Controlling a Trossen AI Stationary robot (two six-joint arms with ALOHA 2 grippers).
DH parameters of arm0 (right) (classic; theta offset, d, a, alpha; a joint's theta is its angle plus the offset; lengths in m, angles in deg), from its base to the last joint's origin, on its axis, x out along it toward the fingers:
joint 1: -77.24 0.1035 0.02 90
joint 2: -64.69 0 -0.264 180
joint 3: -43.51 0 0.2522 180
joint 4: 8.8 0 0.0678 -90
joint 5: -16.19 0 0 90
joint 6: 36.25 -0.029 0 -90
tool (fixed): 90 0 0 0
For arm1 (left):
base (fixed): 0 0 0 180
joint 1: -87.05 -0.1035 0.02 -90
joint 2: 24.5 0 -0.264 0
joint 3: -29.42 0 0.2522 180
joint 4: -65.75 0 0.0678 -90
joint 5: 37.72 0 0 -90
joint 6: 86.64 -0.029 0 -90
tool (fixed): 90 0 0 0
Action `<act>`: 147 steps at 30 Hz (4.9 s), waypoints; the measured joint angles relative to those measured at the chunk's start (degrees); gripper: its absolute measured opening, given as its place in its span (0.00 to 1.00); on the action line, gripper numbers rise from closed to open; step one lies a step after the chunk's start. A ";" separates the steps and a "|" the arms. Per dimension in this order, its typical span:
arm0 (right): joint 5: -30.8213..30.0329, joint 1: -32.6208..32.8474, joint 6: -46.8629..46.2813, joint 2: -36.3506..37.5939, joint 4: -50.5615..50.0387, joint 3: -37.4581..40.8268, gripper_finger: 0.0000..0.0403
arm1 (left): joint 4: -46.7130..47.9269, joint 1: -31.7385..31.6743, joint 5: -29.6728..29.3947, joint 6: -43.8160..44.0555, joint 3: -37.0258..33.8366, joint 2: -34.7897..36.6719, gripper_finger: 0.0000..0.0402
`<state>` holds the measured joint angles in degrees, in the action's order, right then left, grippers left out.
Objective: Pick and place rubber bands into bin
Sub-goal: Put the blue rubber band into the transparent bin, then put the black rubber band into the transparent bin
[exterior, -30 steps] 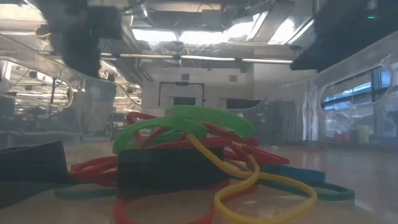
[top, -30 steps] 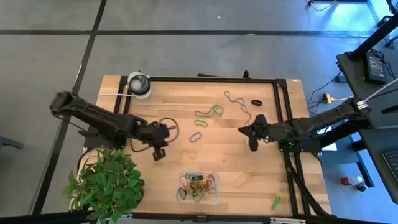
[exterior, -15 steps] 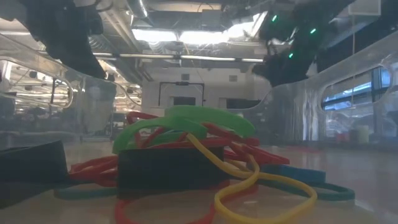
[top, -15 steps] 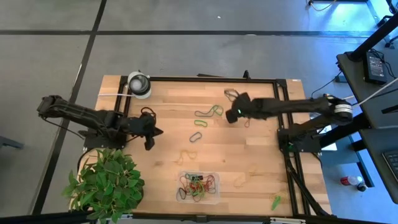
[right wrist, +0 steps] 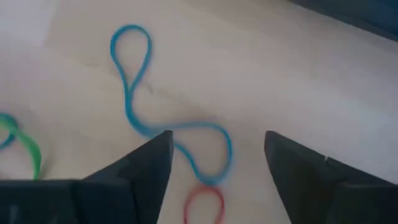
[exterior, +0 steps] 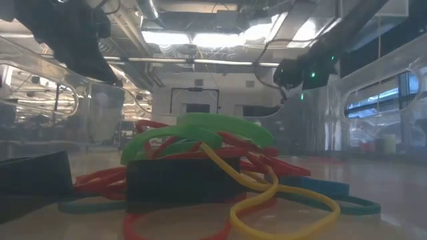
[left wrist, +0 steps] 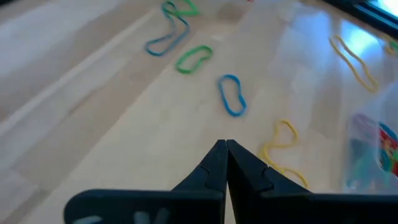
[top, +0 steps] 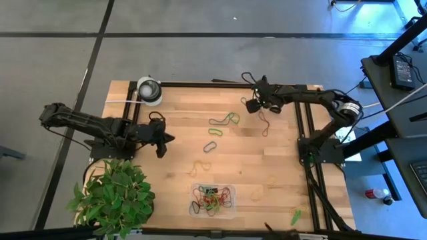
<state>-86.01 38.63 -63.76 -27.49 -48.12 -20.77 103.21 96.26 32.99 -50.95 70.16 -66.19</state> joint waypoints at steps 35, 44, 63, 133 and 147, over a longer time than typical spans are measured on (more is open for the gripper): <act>-7.31 21.66 -10.97 15.04 -8.80 -0.44 0.00 | 0.04 0.00 -5.94 -6.52 0.00 -0.02 0.00; -22.03 46.68 -33.00 13.19 -20.21 -14.97 0.00 | 0.12 0.00 -5.90 -14.37 0.00 2.09 0.00; -18.97 70.49 -50.66 -31.42 -43.69 -75.49 0.00 | 0.28 0.00 -6.12 -18.94 0.02 2.82 0.00; -13.38 39.25 -33.35 -18.04 -34.03 -30.36 0.00 | 0.50 0.02 0.32 -16.97 0.00 2.80 0.00; -8.00 13.14 -19.04 10.52 -25.07 -1.44 0.12 | 0.02 0.02 -6.43 -14.79 0.00 2.82 0.00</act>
<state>-94.01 51.77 -82.81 -16.96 -73.19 -22.21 103.24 96.28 26.56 -65.74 70.16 -63.37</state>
